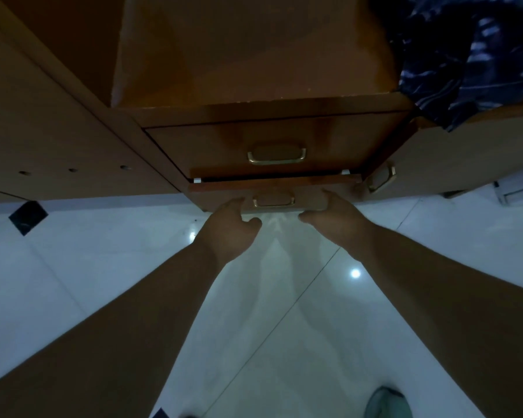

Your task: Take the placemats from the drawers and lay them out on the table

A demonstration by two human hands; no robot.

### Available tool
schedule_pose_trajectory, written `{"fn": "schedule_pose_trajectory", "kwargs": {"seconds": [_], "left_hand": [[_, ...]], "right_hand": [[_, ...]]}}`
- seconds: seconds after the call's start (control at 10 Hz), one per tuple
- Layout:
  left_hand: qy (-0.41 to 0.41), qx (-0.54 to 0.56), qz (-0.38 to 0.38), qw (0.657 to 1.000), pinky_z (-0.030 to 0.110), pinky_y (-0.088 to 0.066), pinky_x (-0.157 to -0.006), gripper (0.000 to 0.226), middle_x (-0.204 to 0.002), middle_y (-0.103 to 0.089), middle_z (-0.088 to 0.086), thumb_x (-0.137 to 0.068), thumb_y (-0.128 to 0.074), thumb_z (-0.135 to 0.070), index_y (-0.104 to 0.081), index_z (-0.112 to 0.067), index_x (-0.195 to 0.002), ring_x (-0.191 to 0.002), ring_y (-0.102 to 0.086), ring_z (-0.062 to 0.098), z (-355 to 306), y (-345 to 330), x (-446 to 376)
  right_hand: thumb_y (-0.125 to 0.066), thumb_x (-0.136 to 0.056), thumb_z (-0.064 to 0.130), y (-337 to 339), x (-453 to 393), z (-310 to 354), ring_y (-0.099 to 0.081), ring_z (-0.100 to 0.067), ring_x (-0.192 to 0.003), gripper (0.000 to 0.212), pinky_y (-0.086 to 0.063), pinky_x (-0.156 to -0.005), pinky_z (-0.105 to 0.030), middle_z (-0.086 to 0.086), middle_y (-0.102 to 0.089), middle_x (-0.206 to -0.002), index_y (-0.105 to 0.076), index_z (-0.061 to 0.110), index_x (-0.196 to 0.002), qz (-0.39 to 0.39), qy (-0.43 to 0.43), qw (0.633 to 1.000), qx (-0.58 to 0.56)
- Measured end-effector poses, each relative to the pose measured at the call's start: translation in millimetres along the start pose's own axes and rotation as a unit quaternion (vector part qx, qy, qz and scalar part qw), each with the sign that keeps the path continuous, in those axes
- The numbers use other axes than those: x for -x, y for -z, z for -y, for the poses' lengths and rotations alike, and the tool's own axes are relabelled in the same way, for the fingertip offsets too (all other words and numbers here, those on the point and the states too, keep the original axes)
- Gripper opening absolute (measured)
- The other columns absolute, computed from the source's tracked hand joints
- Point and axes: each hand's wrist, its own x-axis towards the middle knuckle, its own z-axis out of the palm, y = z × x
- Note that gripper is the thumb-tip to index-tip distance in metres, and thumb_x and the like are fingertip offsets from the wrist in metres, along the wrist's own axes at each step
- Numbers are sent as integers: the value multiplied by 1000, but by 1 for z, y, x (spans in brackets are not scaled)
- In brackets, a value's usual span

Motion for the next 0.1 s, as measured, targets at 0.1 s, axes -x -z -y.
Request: {"fn": "schedule_pose_trajectory", "kwargs": {"seconds": [0.1], "left_hand": [[-4, 4, 1, 1000, 20, -39, -91, 48, -137, -58, -2, -101, -55, -34, -50, -18, -146, -131, -52, 22, -24, 14, 18]], "right_hand": [[-67, -88, 19, 15, 29, 26, -68, -25, -99, 26, -55, -84, -38, -6, -72, -107, -69, 16, -113, -4, -4, 1000, 6]]}}
